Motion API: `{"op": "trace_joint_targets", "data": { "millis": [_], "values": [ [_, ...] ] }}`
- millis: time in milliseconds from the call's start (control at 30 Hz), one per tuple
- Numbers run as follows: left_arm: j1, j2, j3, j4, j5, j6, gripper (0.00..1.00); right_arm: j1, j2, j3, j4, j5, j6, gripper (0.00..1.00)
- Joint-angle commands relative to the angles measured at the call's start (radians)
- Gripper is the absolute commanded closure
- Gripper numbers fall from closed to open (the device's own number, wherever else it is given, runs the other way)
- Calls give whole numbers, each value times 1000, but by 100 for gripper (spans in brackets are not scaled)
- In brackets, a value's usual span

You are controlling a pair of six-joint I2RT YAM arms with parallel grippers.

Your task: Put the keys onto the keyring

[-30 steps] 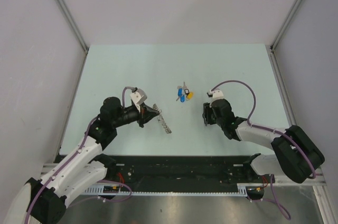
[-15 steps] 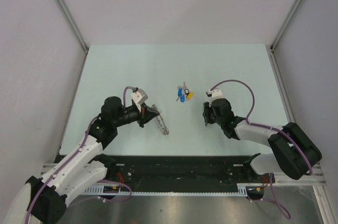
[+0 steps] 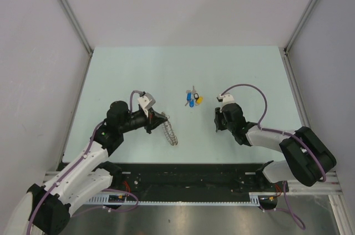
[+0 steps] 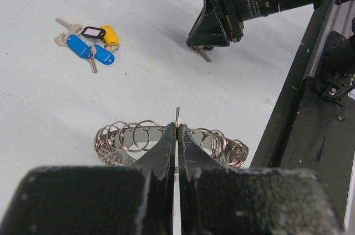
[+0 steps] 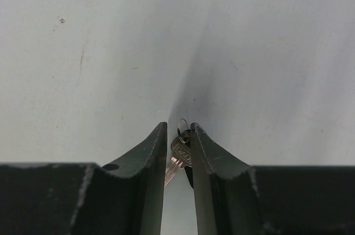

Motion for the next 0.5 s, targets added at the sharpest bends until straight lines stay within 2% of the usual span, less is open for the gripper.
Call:
{"op": "trace_joint_targets", "data": {
  "millis": [0,300,467],
  "values": [
    [7,1,38,38,24,8,100,-4,13,9,8,14,15,73],
    [10,1,38,41,35,6,100,-4,35,18,-6,24,27,75],
    [9,-2,38,39,35,6,100,-4,55,34,-13,19,24,82]
  ]
}}
